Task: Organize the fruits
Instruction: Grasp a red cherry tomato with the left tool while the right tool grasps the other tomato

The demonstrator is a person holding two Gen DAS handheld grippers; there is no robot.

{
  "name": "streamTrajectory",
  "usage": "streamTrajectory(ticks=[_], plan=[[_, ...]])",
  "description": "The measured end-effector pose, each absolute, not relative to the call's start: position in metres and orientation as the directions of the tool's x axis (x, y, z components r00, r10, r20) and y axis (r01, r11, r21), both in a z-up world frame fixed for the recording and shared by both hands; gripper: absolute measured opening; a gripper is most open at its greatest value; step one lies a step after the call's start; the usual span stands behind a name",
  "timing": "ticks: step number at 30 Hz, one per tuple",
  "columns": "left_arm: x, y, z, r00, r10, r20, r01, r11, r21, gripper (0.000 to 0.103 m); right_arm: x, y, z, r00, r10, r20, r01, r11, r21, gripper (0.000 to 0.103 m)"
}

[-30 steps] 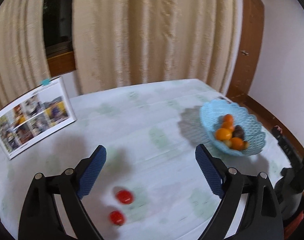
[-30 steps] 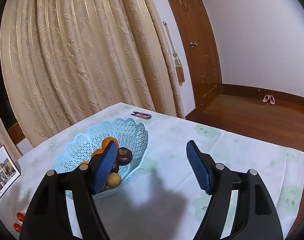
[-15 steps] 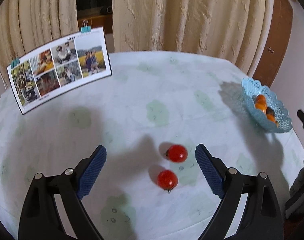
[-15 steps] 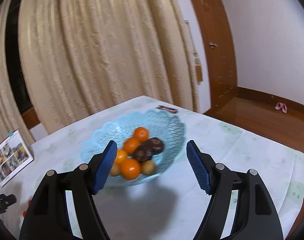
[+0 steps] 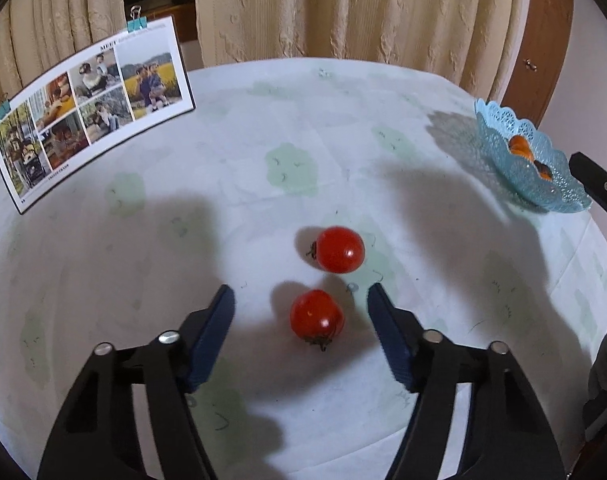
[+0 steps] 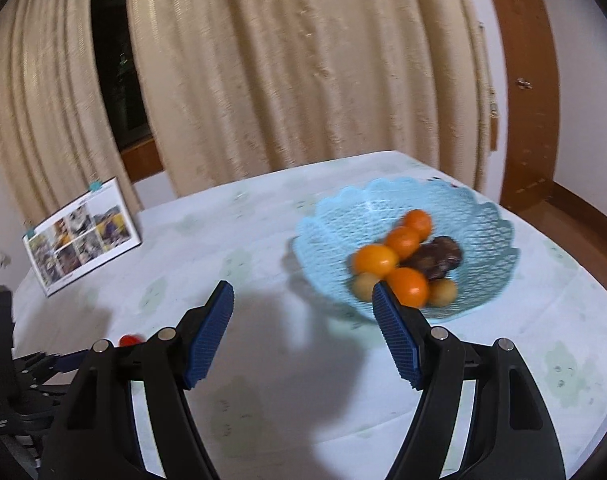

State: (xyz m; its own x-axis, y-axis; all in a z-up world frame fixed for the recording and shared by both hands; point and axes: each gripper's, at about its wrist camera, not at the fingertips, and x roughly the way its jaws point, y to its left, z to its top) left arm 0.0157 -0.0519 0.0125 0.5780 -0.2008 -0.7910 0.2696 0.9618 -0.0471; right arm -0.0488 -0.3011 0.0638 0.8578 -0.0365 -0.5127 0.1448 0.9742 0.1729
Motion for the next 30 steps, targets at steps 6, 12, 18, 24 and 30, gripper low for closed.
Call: streamTrajectory(ticks=[6,12,18,24,30], plan=[[0.016,-0.052,0.009,0.569,-0.202,-0.797,0.274,0.961,-0.048,0.040,-0.037,-0.278,0.060,0.844,0.035,-0.536,0.070,0.982,0.174,0.073],[0.013,-0.052,0.014,0.573,-0.215,-0.791,0.289,0.956,-0.051,0.026,-0.027,-0.257,0.060,0.827,0.099,-0.553,0.004,0.983,0.182,0.073],[0.011,-0.035,0.039,0.632,-0.202,-0.748,0.244,0.968,-0.055,0.026,-0.013,-0.233,0.056,0.793,0.170,-0.586,-0.071,0.980,0.187,0.073],[0.011,-0.003,0.065,0.709,-0.129,-0.694,0.128,0.990,-0.054,0.026,0.008,-0.200,0.040,0.729,0.234,-0.643,-0.159,0.972,0.174,0.073],[0.010,0.015,0.075,0.733,-0.096,-0.673,0.070,0.995,-0.065,0.026,0.026,-0.165,0.019,0.643,0.289,-0.709,-0.239,0.955,0.173,0.072]])
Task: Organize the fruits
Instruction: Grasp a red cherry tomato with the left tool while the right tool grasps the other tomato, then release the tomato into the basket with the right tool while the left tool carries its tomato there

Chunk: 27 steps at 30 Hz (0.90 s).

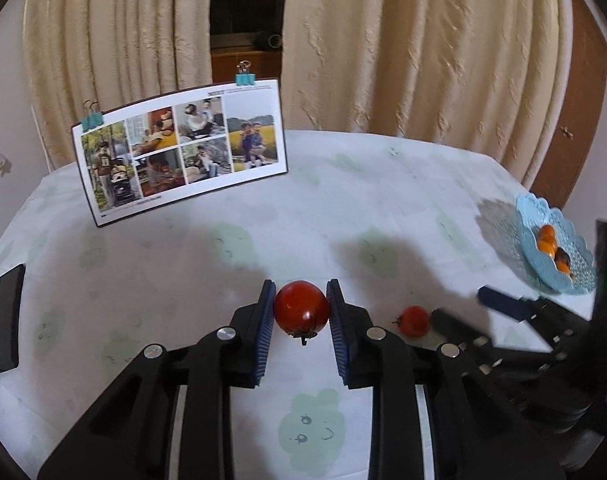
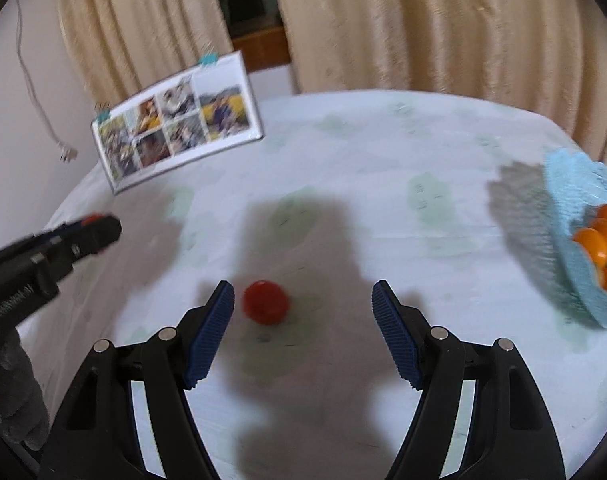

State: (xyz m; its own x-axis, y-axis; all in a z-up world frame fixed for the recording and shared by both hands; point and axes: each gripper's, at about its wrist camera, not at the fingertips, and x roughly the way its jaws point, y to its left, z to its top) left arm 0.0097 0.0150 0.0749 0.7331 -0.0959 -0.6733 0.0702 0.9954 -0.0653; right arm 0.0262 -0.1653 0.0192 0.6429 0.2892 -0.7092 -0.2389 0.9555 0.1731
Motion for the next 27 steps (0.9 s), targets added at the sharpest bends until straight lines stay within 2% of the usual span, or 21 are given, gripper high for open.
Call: streamTrajectory(ticks=[2,7,11,14,19,27], plan=[[0.010,0.016,0.075,0.734,-0.095,-0.672,0.066,0.995,-0.069,0.026,0.031,-0.152,0.014,0.619,0.300,-0.726,-0.273,0.949,0.159,0.070],[0.009,0.018,0.076,0.735,-0.096,-0.672,0.061,0.995,-0.075,0.026,0.044,-0.135,0.002,0.572,0.295,-0.765,-0.296,0.944,0.143,0.051],[0.009,0.018,0.075,0.734,-0.097,-0.672,0.062,0.995,-0.076,0.026,0.048,-0.134,-0.003,0.564,0.289,-0.773,-0.290,0.946,0.142,0.043],[0.009,0.017,0.074,0.731,-0.098,-0.676,0.066,0.995,-0.074,0.026,0.049,-0.136,-0.003,0.565,0.288,-0.773,-0.284,0.948,0.145,0.031],[0.010,0.015,0.071,0.726,-0.099,-0.680,0.070,0.995,-0.070,0.026,0.045,-0.145,0.000,0.574,0.293,-0.765,-0.261,0.950,0.169,0.030],[0.009,0.008,0.068,0.721,-0.106,-0.685,0.086,0.994,-0.063,0.026,0.033,-0.188,0.029,0.660,0.269,-0.701,-0.174,0.963,0.205,0.030]])
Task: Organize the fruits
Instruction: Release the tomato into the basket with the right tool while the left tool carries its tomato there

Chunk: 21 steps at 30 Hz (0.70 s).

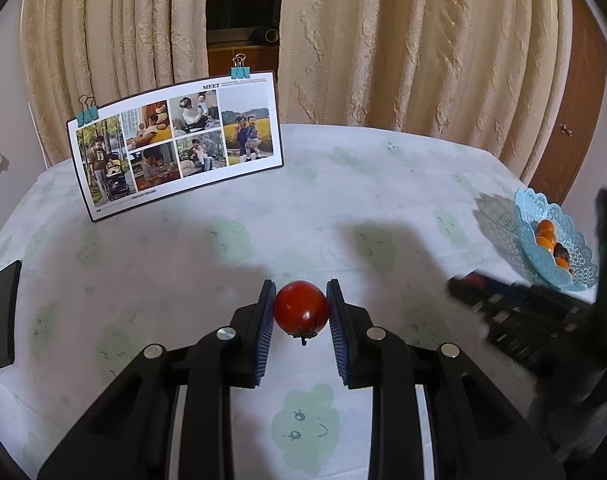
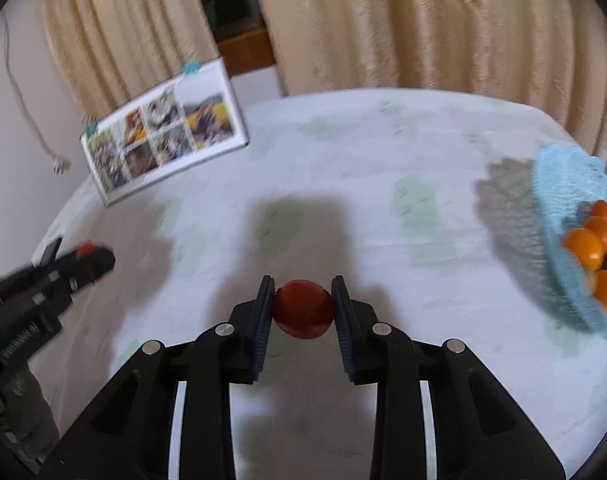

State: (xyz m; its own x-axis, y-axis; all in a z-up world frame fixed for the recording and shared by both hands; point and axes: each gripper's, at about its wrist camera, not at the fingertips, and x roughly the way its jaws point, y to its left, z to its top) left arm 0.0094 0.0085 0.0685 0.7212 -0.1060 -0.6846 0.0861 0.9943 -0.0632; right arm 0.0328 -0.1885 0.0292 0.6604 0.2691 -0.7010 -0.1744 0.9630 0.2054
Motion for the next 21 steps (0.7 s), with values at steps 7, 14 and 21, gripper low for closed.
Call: streamTrajectory(ticks=[7,14,21], plan=[[0.009,0.006,0.068,0.720,-0.109,-0.685,0.095,0.994,-0.058,0.026,0.022,-0.247,0.057,0.742,0.199,-0.641,-0.058,0.971,0.234,0.030],[0.009,0.001,0.068,0.718,-0.112,-0.687,0.105,0.993,-0.052,0.026,0.009,-0.307,0.074,0.792,0.107,-0.601,0.058,0.967,0.249,0.030],[0.008,-0.006,0.068,0.715,-0.115,-0.690,0.120,0.992,-0.041,0.026,-0.008,-0.369,0.077,0.808,0.000,-0.589,0.194,0.944,0.265,0.030]])
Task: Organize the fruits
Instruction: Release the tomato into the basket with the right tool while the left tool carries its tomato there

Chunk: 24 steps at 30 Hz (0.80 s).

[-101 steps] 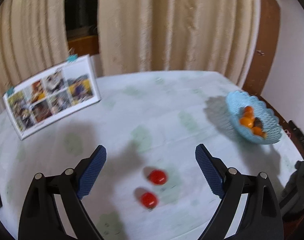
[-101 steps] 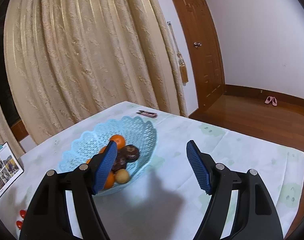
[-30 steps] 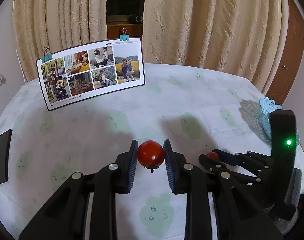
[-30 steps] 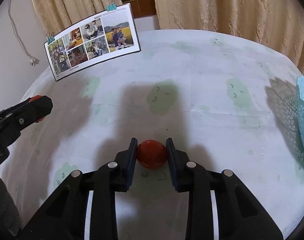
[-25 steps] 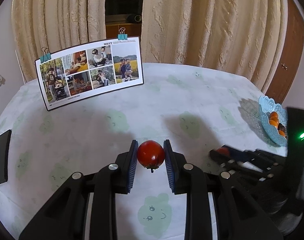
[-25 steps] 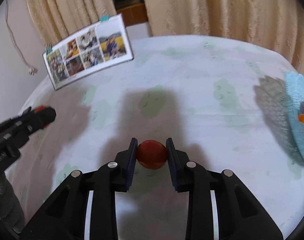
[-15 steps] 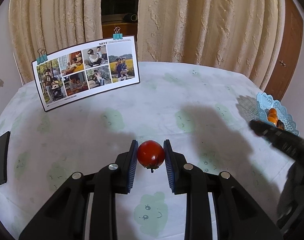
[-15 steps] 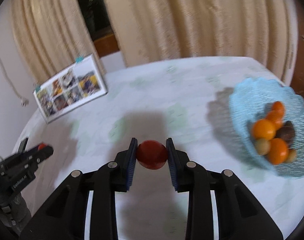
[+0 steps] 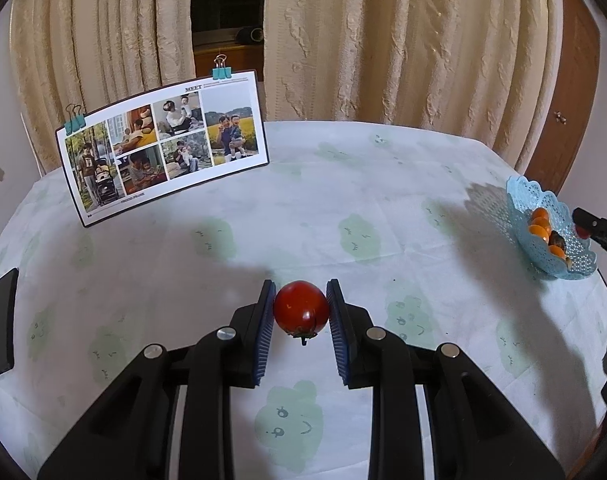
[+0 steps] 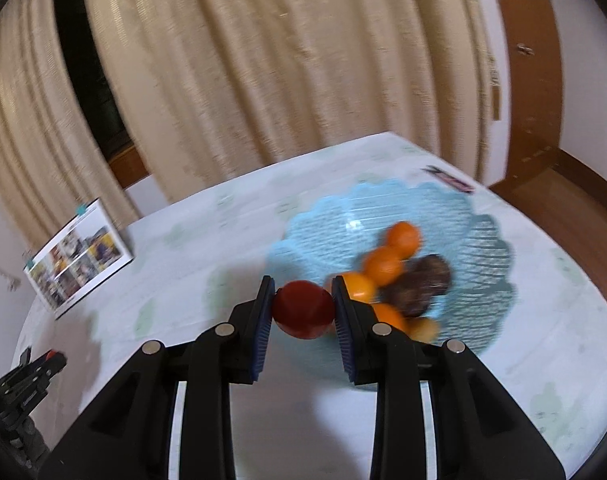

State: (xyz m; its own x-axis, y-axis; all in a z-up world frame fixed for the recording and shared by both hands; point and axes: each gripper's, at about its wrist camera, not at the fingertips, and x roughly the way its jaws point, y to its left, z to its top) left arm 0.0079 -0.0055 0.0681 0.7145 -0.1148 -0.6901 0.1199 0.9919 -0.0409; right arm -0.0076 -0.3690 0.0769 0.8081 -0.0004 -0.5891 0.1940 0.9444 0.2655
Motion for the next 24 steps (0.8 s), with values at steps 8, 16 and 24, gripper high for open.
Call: streamTrajectory(ticks=[8,16,24], plan=[[0.006,-0.020,0.072,0.716,-0.125,-0.687,0.149,0.989,-0.024,0.026,-0.022,-0.422,0.070,0.800,-0.086,-0.594,0.305,0.910,0.279,0.030],[0.006,-0.041,0.080,0.720,-0.134,-0.680,0.186,0.983,0.003,0.026,-0.024,-0.449,0.056,0.785,-0.110,-0.610,0.370,0.873,0.319,0.032],[0.007,-0.069,0.089,0.721,-0.167,-0.672,0.244,0.970,0.020,0.026,-0.041,-0.456,0.061,0.814,-0.190,-0.549,0.416,0.849,0.325,0.042]])
